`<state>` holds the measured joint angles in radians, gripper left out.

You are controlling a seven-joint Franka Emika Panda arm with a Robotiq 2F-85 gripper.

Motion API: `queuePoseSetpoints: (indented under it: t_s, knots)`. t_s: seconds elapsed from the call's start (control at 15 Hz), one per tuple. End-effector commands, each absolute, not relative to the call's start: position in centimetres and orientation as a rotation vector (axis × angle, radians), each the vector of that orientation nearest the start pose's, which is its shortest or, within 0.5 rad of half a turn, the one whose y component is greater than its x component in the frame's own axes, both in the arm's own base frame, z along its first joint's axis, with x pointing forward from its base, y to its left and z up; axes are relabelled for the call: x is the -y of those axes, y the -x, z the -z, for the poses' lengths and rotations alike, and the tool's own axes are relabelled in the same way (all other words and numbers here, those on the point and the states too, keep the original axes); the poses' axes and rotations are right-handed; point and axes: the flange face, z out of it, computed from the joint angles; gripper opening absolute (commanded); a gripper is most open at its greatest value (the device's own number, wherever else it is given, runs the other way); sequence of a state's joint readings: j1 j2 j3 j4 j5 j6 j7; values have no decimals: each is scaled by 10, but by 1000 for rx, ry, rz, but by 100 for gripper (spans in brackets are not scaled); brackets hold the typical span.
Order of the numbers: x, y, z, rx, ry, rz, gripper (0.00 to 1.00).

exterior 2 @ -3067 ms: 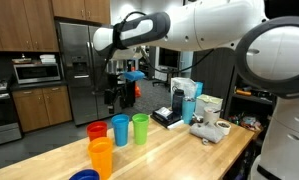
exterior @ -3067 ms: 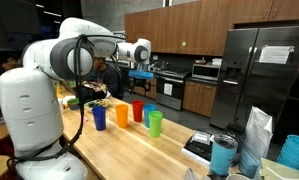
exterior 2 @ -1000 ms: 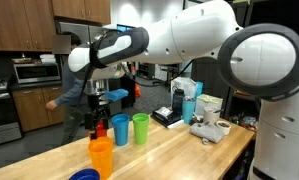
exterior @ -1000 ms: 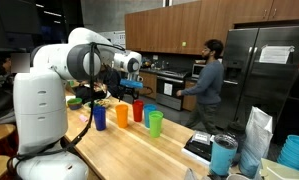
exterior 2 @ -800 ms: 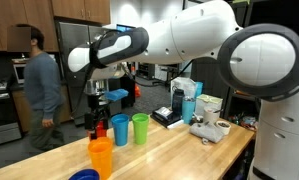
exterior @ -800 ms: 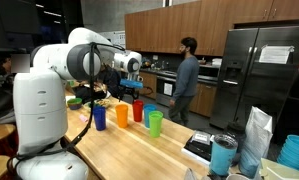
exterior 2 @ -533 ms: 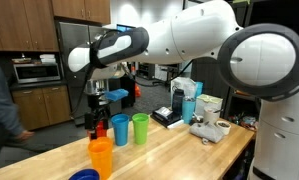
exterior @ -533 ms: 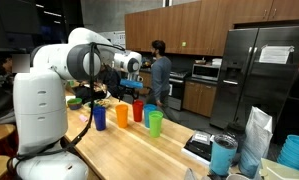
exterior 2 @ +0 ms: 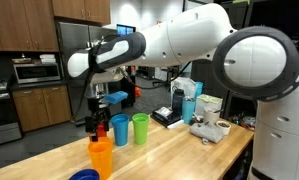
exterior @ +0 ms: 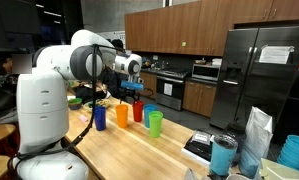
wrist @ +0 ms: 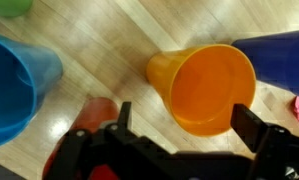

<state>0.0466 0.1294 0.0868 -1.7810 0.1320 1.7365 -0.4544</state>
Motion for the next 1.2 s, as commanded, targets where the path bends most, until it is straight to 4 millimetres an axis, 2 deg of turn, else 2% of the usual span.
queuePoseSetpoints:
  t_s: [0.0, 1.13]
  knots:
    - [-87, -575, -464, 813, 2862, -223, 100]
    - [-86, -581, -456, 801, 2878, -244, 100]
